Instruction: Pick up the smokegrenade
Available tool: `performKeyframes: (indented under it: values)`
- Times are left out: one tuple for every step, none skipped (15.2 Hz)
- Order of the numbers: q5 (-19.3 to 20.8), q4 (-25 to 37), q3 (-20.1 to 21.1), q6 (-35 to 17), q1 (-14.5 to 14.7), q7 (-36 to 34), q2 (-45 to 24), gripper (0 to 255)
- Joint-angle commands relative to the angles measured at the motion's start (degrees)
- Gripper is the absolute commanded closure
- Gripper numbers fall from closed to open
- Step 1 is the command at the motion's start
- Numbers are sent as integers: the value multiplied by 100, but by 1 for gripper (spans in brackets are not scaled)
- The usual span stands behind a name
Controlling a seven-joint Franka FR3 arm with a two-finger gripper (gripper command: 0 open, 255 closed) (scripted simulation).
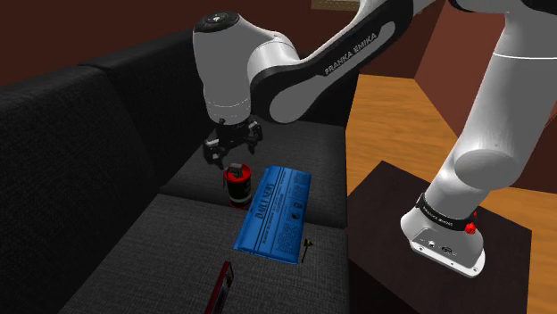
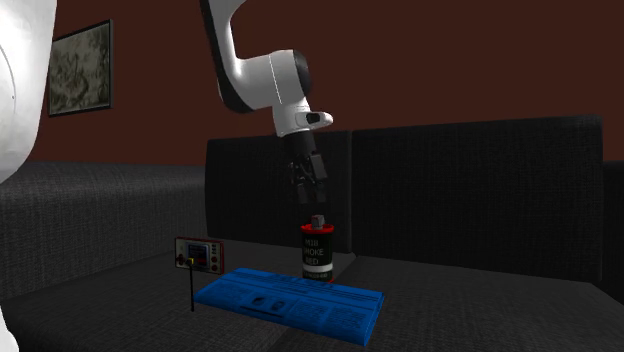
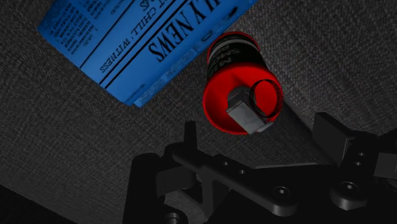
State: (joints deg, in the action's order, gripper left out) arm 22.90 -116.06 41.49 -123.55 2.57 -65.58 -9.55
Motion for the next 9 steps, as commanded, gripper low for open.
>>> performKeyframes:
  values:
    - [292,128,-48,-24,111,-239,-270,0]
    - [342,99,-66,-79,127,-282,-314,0]
    - [394,71,-83,-133,141,-327,-360,0]
    - [447,44,-102,-187,155,-372,-407,0]
    - [501,19,-120,-240,170,-418,-455,0]
    - [556,-5,-139,-292,185,-465,-504,0]
    - [612,-28,-160,-343,201,-512,-553,0]
    - [645,-40,-172,-373,211,-539,-582,0]
    - [645,-41,-172,-373,211,-539,-582,0]
